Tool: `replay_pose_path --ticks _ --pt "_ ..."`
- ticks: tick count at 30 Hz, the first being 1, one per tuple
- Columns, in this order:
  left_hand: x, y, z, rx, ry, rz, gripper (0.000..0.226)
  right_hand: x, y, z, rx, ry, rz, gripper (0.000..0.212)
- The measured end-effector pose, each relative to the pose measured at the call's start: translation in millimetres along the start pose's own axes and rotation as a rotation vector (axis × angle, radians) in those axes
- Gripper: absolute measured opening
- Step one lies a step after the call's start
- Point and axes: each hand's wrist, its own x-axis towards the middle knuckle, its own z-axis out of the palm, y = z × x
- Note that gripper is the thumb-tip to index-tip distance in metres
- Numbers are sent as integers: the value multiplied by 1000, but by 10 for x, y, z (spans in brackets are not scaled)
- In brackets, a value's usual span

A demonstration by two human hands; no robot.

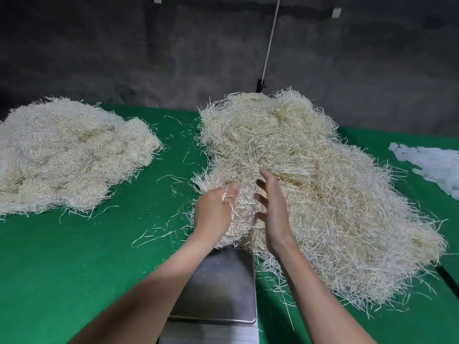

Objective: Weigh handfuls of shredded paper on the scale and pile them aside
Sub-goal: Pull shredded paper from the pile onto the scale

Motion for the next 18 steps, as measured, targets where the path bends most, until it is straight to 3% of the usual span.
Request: replay_pose_path --ticks 2,3,5,7,9,11,13,15,16,18 --pt "-14 49 57 -123 -107 -56 48 14 3 99 -199 -53 -31 60" --pt "-15 84 77 -269 -146 -162 49 -7 36 154 -227 -17 -24 55" --pt "35 77 93 -476 -56 -316 52 -126 163 279 -273 100 -72 32" --pt "40 37 88 -433 73 -249 36 -231 249 359 -431 159 -137 23" --pt "-23 11 92 -347 55 -177 33 -181 302 317 -429 192 -112 36" --pt "-91 -37 84 -511 -37 -246 43 -23 272 220 -247 286 16 45" --pt "-149 -122 41 -718 -164 -426 79 76 268 181 -109 350 142 53" --pt "-222 -144 55 -843 -311 -563 106 55 321 270 -120 347 162 55" --pt "-253 -147 91 -812 -314 -604 110 0 336 334 -153 327 163 52" --pt "-219 -167 92 -596 -188 -621 99 -91 352 387 -220 251 155 55"
